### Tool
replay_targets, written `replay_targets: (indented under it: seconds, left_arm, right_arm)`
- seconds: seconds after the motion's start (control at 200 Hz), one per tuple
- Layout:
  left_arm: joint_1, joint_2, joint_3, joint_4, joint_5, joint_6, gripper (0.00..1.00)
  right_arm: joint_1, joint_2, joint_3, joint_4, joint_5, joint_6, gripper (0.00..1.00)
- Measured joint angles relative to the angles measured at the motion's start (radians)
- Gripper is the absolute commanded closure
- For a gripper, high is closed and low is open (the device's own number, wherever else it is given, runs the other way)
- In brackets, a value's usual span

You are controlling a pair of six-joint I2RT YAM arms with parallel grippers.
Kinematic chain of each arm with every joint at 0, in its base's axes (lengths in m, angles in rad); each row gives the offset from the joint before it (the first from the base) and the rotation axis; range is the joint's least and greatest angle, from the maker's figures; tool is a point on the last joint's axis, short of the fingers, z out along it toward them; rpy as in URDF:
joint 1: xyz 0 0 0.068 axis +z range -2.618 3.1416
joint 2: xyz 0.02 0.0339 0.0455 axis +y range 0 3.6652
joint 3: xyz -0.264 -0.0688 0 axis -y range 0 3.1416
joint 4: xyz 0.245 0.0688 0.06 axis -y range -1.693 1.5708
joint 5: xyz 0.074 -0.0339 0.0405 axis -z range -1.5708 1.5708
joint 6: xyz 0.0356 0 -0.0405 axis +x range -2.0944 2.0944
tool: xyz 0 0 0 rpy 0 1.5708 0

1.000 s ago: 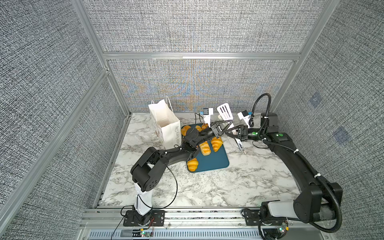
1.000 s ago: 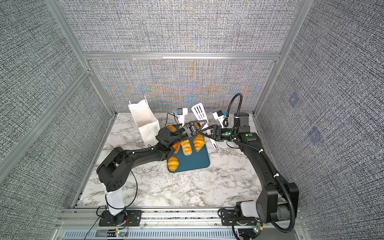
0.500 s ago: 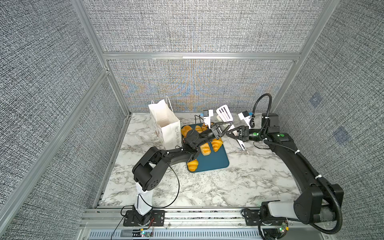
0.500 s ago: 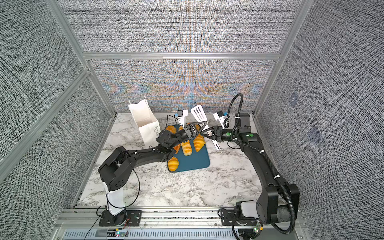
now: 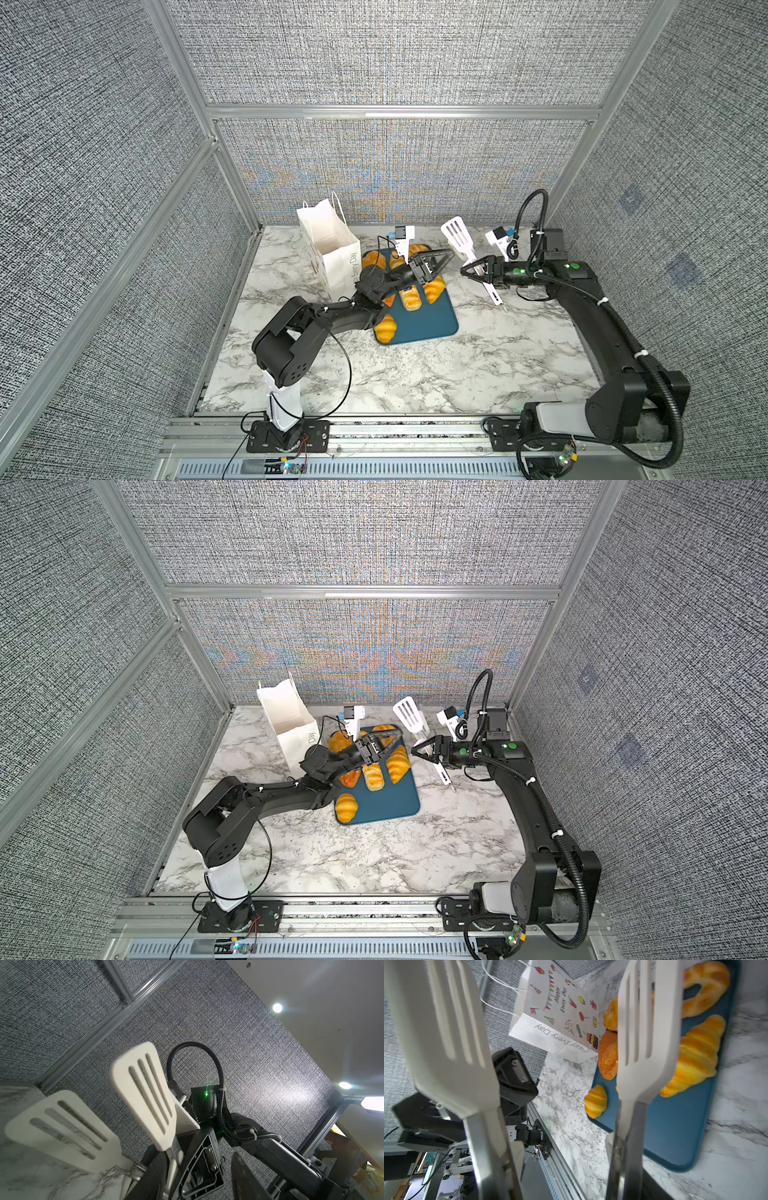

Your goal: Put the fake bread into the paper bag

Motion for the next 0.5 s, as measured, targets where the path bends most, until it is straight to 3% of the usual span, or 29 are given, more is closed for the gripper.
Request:
replay_targets:
  seconds: [0.24, 0.5]
  left_arm:
    - [0.014, -0.031, -0.047, -0.135, -0.001, 0.035, 0.4]
    - [0.02, -0.069, -0.059, -0.304, -0.027, 0.106, 0.36]
  right_arm:
    - [-0.001, 0.028, 0.024, -0.19, 0.248, -0.119, 0.3]
    - [0.03, 0.039, 0.025, -0.273, 0.473, -0.167, 0.31]
